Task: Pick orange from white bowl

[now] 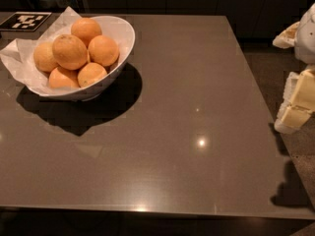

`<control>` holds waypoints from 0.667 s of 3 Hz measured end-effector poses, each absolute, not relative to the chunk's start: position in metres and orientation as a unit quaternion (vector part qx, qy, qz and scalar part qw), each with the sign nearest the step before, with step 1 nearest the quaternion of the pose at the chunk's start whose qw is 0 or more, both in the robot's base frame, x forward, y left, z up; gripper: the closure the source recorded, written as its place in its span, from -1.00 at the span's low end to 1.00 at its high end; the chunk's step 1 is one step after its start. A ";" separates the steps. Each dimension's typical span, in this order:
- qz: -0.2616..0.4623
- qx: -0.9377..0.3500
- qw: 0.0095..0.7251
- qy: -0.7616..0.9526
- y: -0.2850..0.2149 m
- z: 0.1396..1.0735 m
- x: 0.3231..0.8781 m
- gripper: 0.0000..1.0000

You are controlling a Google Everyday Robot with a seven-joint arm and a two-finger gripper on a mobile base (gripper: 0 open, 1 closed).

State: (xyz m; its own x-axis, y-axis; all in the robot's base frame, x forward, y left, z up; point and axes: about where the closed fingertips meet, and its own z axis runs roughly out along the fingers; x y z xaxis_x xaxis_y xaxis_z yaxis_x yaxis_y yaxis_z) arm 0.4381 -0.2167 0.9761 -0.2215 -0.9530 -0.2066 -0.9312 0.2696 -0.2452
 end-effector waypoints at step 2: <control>-0.046 -0.628 0.142 0.764 -0.188 0.985 0.446 -1.00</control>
Offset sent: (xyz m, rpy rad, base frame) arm 0.0198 0.0767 0.0192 -0.1371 0.0531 0.1501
